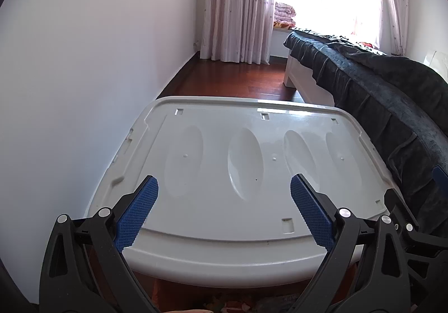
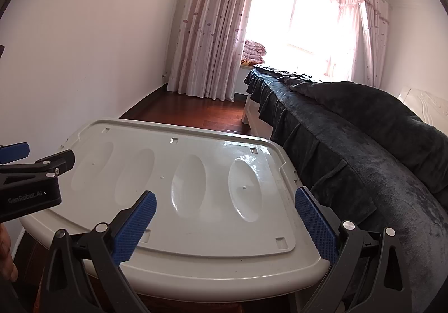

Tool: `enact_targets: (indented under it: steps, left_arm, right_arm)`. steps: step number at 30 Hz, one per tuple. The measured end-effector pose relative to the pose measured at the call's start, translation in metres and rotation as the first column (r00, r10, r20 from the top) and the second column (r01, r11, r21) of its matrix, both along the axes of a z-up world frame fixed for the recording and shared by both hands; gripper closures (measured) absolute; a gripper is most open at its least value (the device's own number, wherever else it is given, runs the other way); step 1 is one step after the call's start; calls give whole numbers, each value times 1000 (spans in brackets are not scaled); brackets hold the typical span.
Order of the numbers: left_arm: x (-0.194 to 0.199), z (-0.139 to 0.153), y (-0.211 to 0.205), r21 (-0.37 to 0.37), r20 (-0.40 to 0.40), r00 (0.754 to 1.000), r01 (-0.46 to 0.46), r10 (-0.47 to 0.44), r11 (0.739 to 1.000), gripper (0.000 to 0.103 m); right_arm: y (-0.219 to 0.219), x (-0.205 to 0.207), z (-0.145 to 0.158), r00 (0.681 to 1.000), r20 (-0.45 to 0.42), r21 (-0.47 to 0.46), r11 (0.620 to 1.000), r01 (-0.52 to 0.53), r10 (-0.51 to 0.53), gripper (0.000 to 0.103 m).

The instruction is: Collect trash

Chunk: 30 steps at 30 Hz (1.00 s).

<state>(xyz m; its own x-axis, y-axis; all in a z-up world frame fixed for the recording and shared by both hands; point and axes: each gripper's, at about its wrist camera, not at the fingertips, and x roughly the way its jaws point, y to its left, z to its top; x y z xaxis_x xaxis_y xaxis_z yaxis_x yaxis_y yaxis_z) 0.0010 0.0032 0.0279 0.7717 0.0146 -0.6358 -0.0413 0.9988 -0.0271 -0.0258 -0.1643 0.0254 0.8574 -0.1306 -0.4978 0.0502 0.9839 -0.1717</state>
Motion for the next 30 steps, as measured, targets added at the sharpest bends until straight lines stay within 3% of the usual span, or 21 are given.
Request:
enact_targets:
  steps: [30]
  left_arm:
    - [1,-6,7,13,-21,1000,-11,11,1000,10]
  right_arm:
    - [-4,-2,4,1000,28,13,1000,4,-5,5]
